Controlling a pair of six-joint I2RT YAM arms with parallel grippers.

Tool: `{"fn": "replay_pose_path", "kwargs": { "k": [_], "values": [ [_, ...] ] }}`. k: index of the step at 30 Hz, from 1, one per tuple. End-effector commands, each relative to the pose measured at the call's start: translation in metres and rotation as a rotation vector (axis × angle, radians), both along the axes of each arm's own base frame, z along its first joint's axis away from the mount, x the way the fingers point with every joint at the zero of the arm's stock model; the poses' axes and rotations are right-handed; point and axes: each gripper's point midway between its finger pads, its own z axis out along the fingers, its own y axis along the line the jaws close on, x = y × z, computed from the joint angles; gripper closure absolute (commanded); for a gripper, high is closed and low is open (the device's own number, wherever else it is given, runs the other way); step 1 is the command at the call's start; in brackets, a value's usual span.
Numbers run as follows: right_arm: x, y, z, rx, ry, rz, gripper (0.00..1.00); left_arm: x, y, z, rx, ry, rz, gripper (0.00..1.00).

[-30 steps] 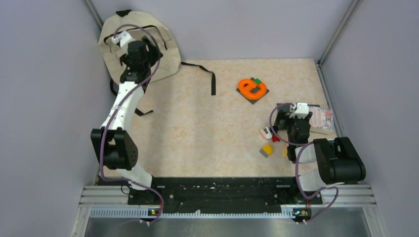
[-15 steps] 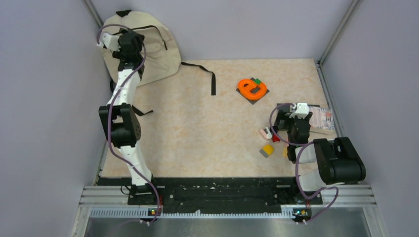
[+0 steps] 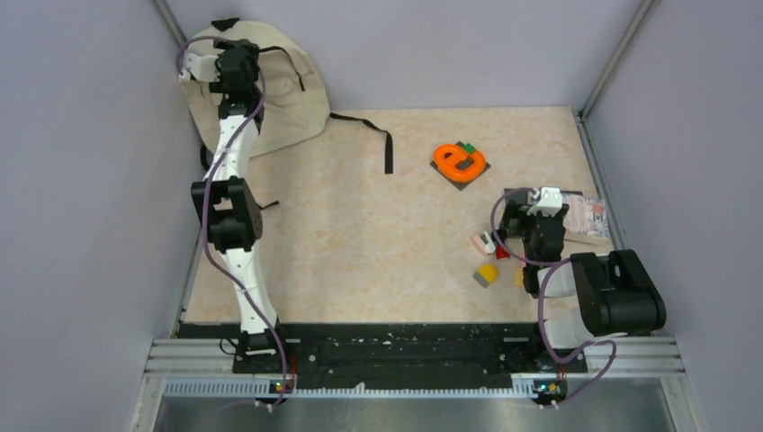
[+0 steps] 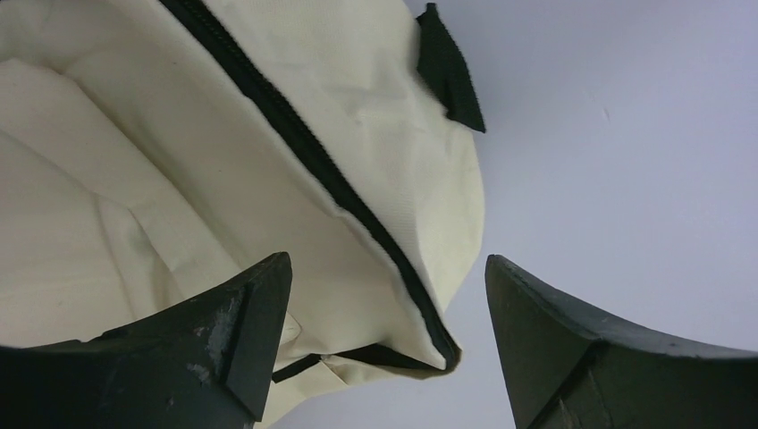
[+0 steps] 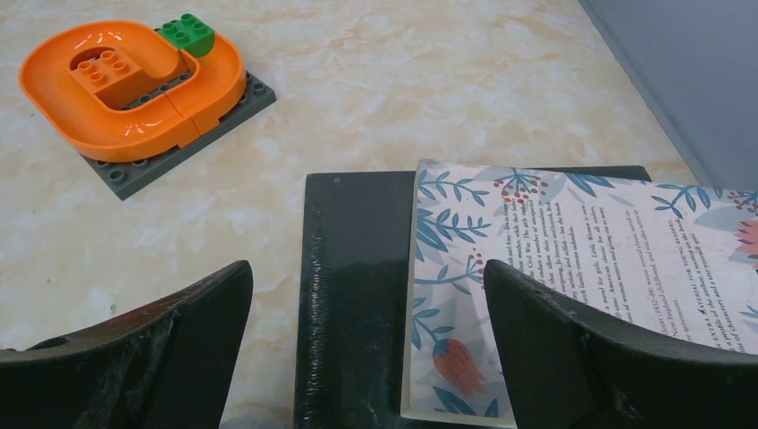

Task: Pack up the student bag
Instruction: Pick up the student bag at the corner of the board.

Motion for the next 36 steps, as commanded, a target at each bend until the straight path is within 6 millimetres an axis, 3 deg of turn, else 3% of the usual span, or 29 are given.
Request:
{"fn": "replay_pose_path", "kwargs": {
  "k": [1,9,14,22,25,31,36],
  "values": [
    [0.003,-0.004,0.016,-0.003,-0.067,-0.011,0.01,0.006,0.019,-0.004,-0.041,-0.033,0.049,0.16],
    [0.003,-0.004,0.016,-0.003,-0.067,-0.01,0.01,0.024,0.028,-0.004,-0.011,-0.066,0.03,0.13],
    [0.004,-0.004,0.016,-0.003,-0.069,-0.01,0.01,0.026,0.035,-0.004,0.013,-0.075,0.034,0.17],
    [0.003,-0.004,0.016,-0.003,-0.068,-0.01,0.01,0.034,0.031,0.026,0.126,-0.253,-0.033,0.19],
    [0.003,-0.004,0.016,-0.003,-0.068,-0.01,0.01,0.037,0.027,0.028,0.146,-0.266,-0.065,0.37],
    [0.003,-0.004,0.016,-0.003,-0.068,-0.01,0.01,0.029,0.019,0.033,0.175,-0.279,-0.103,1.0],
    [0.004,-0.004,0.016,-0.002,-0.068,-0.01,0.01,0.005,0.01,0.048,0.227,-0.331,-0.114,1.0]
  ]
}}
